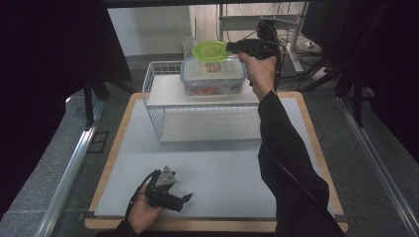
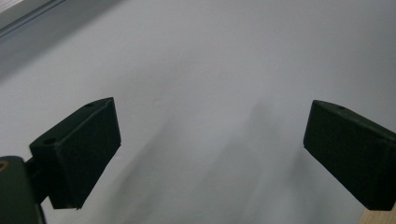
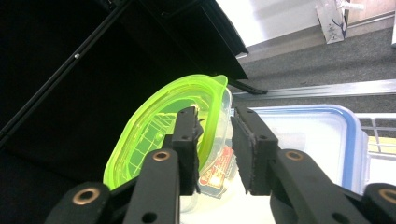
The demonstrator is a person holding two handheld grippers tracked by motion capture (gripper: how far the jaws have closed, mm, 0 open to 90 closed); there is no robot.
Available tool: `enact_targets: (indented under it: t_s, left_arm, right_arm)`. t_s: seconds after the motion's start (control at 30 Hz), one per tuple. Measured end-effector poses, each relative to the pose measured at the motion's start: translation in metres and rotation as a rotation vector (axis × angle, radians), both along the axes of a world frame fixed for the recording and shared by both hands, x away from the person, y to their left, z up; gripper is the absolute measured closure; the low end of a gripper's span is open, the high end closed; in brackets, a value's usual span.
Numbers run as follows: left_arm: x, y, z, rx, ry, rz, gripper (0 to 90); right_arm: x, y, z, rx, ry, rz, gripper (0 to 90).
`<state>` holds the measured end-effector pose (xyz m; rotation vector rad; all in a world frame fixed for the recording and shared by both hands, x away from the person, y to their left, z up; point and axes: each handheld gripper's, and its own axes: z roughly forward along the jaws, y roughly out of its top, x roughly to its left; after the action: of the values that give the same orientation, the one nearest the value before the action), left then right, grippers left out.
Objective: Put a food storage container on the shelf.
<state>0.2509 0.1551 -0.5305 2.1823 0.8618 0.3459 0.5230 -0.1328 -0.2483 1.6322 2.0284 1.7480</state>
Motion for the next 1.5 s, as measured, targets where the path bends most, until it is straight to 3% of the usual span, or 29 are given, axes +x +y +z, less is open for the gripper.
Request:
enact_targets:
  t_s: [0.2,0.37,0.6,0.9,1.1,1.5]
  left_arm:
    - [0.0,0.0,0.0,-0.001,0.001,0.0,3.8]
    - [0.0,0.0,0.0,-0.001,-0.001,0.001,3.8]
    - [0.0,0.0,0.0,-0.002,-0.001,0.002,3.8]
    - [0.0,0.0,0.001,0.003,-0.005,0.001,3.7]
    - [0.0,0.002,0.002,-0.03,-0.009,0.004,3.5]
    - [0.0,0.003,0.003,-0.049,-0.008,0.007,3.2]
  right_arm:
    - [0.0,-0.001,0.001,0.002,-0.003,-0.007,62.5]
    - [-0.002,-0.004,0.004,-0.013,-0.033,-0.003,56.6]
    - [-0.013,-0.011,0.002,-0.015,-0.07,0.075,40.5]
    - [-0.034,-0.027,-0.014,-0.105,-0.139,0.154,27.8]
    - [-0.051,-0.04,-0.028,-0.197,-0.202,0.167,21.7]
    - [-0.09,-0.049,-0.055,-0.283,-0.294,0.21,15.0]
